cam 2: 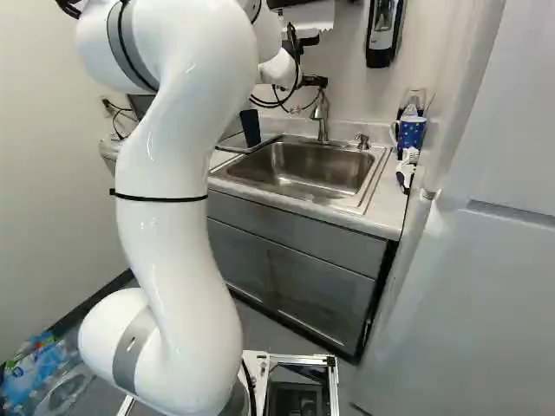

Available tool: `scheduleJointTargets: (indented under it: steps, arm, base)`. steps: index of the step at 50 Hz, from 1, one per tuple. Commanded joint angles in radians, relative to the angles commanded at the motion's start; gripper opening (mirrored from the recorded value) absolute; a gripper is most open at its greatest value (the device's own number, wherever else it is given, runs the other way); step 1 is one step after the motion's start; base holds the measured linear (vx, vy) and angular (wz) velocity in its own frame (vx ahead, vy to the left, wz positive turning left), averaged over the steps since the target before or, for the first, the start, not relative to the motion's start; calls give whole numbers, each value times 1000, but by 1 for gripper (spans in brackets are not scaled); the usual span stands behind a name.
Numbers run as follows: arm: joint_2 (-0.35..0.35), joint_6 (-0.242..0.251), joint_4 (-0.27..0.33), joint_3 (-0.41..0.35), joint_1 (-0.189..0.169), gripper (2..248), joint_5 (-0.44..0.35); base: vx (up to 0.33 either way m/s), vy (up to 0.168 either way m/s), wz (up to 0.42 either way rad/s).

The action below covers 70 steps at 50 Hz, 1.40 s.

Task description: Rinse the cup and place it in the tray

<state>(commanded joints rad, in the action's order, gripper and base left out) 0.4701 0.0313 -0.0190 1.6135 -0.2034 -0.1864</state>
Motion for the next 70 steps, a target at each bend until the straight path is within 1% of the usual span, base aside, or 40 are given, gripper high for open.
scheduleJointTargets:
  steps: [13, 34, 51, 70]
  arm:
    - [-16, 0, 0, -20, -2, 247, -8]
    - [-58, 0, 0, -70, -19, 247, -69]
    - [-118, 0, 0, -141, -35, 247, -71]
    - [-208, 0, 0, -245, -45, 247, -71]
  base:
    - [0, 0, 0]
    - [0, 0, 0]
    - [0, 0, 0]
    - [0, 0, 0]
